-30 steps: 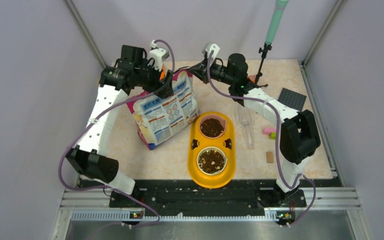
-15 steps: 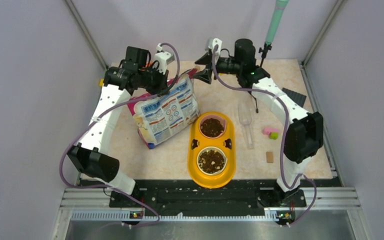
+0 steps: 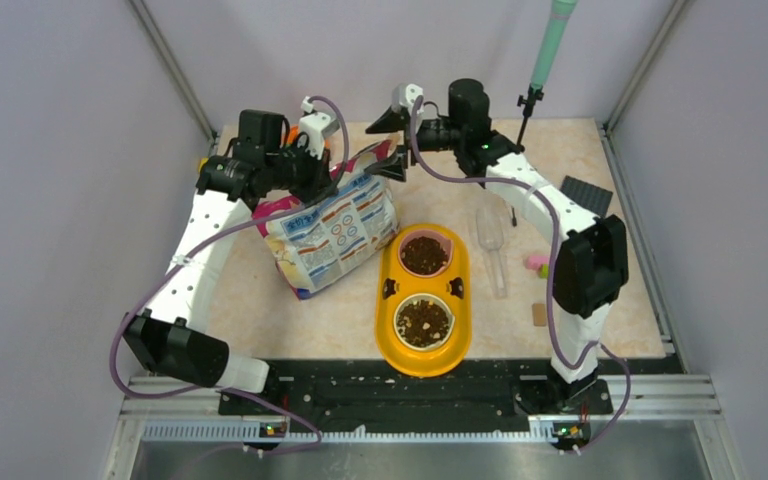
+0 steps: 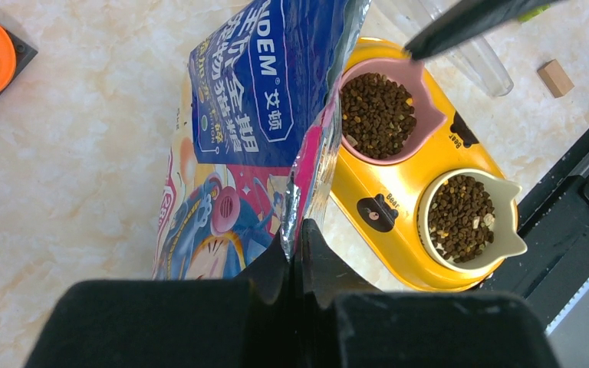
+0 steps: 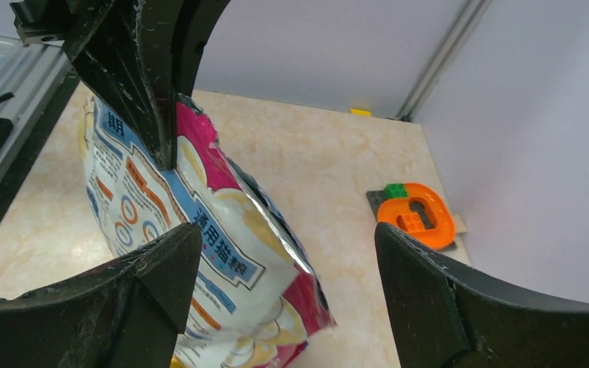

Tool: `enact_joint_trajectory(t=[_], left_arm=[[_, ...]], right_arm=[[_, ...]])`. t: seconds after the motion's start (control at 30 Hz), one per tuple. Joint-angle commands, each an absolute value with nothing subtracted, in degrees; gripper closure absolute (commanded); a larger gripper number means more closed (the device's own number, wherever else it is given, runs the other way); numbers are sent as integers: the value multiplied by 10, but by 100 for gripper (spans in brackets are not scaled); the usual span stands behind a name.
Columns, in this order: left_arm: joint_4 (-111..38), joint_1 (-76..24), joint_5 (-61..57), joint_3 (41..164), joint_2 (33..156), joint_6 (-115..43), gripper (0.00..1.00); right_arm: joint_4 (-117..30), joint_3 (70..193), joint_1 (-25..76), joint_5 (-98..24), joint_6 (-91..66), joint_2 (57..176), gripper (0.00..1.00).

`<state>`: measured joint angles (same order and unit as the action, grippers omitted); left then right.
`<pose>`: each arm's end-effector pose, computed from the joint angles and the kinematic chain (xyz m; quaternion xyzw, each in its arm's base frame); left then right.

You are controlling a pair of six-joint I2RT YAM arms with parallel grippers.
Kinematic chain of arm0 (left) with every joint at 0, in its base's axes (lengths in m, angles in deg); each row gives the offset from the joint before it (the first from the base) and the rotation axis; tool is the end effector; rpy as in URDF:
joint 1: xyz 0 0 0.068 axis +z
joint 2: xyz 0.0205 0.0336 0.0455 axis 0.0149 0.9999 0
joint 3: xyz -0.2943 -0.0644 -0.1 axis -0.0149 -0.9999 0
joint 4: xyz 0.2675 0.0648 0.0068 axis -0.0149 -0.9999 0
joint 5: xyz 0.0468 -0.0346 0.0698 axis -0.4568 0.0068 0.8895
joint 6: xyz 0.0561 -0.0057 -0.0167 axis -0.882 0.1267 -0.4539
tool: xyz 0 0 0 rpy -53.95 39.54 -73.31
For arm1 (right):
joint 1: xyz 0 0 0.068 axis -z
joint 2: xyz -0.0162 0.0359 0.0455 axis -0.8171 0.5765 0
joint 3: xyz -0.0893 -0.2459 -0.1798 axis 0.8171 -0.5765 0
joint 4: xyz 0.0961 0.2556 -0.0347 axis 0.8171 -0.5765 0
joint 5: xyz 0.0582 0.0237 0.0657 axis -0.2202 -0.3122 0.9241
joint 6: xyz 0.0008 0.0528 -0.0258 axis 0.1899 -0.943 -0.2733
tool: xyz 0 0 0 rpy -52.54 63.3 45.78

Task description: Serve the pet food

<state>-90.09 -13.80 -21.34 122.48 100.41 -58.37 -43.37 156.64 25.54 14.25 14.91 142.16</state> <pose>0.2886 -0.0961 0.4535 0.2909 0.8393 -0.2329 0.3958 0.3915 0.2611 0.4320 -0.5696 0.4525 0.4078 0.5518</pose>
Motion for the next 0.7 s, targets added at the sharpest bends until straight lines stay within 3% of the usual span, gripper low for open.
enact_joint_trajectory(t=[0.0,0.1,0.17,0.2,0.33,0.43,0.47,0.67], left_arm=[[-835,-137,-256,1235,959,-575,100],[-833,-137,-253,1231,951,-578,100],[-835,-137,-251,1227,947,-582,100],[-837,-136,-249,1226,945,-585,100],[-834,-136,-216,1223,942,-575,98],[-845,-137,-204,1237,956,-567,41],[-843,-137,-205,1241,961,-559,34],[-791,-149,-188,1245,985,-533,35]], right_arm=[[-346,1600,234,167,95,1459,16],[-336,1601,235,169,82,1470,24],[-340,1605,237,168,79,1471,60],[-340,1604,239,166,74,1470,98],[-347,1595,244,159,67,1456,100],[-349,1594,245,171,63,1448,100],[-347,1596,246,177,60,1447,100],[-346,1607,246,196,46,1448,100]])
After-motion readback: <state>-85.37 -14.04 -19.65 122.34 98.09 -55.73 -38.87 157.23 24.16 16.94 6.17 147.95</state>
